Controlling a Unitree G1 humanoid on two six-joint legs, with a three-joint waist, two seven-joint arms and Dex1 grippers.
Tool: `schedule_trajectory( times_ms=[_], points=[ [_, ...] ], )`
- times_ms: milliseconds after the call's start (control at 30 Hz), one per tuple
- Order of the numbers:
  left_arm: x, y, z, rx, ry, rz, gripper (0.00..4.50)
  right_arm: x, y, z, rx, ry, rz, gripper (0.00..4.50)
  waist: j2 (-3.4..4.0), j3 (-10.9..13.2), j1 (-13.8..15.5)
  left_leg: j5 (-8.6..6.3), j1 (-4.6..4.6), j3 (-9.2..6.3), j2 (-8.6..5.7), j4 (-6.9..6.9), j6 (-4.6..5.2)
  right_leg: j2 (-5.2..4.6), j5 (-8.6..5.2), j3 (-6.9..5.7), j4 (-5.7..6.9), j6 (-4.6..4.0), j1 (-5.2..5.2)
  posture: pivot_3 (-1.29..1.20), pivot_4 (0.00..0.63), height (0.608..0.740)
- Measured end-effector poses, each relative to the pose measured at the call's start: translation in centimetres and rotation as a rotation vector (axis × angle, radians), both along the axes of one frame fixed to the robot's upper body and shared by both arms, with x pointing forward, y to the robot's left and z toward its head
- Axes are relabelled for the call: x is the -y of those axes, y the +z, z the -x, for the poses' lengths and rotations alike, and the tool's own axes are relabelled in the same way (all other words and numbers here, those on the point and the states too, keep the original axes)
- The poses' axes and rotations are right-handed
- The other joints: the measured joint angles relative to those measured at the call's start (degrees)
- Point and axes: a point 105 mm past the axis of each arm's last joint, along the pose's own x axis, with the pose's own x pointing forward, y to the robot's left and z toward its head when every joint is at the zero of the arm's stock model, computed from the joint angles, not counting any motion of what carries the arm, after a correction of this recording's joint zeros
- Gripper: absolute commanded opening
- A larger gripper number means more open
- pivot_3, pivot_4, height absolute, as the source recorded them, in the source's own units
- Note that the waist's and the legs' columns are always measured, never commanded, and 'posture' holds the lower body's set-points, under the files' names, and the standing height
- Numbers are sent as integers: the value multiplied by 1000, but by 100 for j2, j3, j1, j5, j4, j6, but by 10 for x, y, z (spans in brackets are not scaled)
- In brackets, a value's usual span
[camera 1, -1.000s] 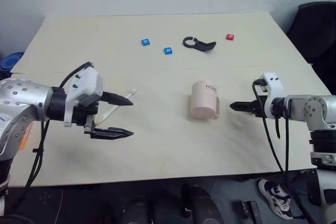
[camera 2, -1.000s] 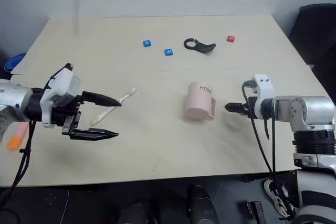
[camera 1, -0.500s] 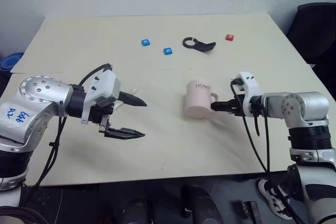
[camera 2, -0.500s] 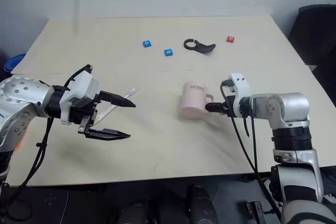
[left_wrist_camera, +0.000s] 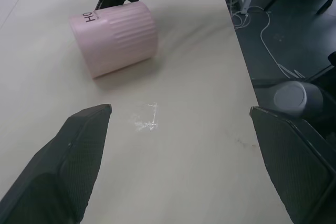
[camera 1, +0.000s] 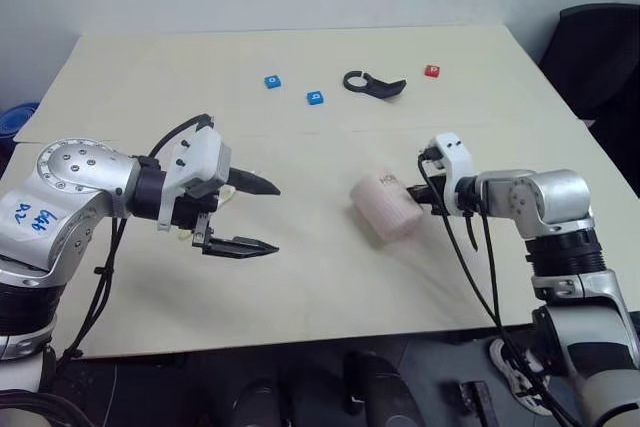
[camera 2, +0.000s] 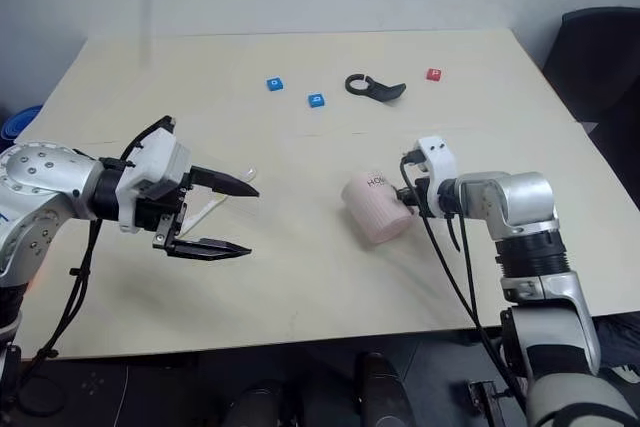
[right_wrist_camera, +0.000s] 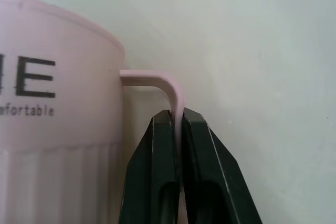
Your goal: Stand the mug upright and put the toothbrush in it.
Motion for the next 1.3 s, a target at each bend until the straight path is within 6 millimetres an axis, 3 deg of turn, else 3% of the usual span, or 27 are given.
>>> schedule_trajectory(
  times_ms=[100,233,333,500,633,733,900,1033,1133,1300],
  points=[
    [-3,-2,-1,-6,28,11,4500,-11,7,-2,34,-8,-76,21,2,1,-28,0,0,1,1,-2,-1,1,0,3,5,-1,-6,0,150,740],
    [-9,-5,-3,-18,77,27,4500,-36,32,-5,169,5,-207,21,5,3,-35,1,-6,-1,5,-5,-6,4,-3,-1,8,-5,-13,0,150,740],
    [-15,-4,-4,-23,113,36,4500,-56,55,-7,361,27,-275,21,5,3,-30,1,-9,-2,2,-5,-6,3,-3,-3,3,-5,-13,0,150,740],
    [-20,0,-5,-10,144,36,4500,-74,68,-10,709,9,-260,21,6,4,-21,0,-9,4,-4,-6,-8,3,-3,-8,-1,-4,-9,0,150,740],
    [-19,9,-8,13,145,42,4500,-85,45,-15,841,-37,-209,21,7,4,-50,1,-8,9,-3,-7,-10,8,-3,-5,3,-4,-9,0,150,740],
    [-20,14,-11,17,157,53,4500,-89,14,-16,842,-50,-165,21,8,5,-62,2,-7,8,0,-7,-11,10,-4,-4,4,-6,-9,0,150,740],
    [-19,11,-13,4,151,49,4500,-87,5,-3,879,-45,-185,21,8,5,-56,2,-3,-5,4,-7,-11,10,-4,2,6,-6,-9,0,150,740],
    [-17,13,-13,5,140,55,4500,-73,-11,11,829,-14,-155,1081,7,4,-38,1,-1,-5,4,-4,-10,10,-5,5,6,-7,-4,0,150,740],
    [-13,13,-12,0,117,68,4500,-67,-28,24,753,26,-135,2125,8,5,-25,2,-1,-5,2,-3,-10,9,-5,7,7,-6,-5,0,150,740],
    [-6,6,-13,-35,92,81,4500,-62,-7,34,779,101,-96,3820,8,5,-32,1,4,-4,5,-3,-11,15,-6,11,12,-8,-5,0,150,740]
  ],
)
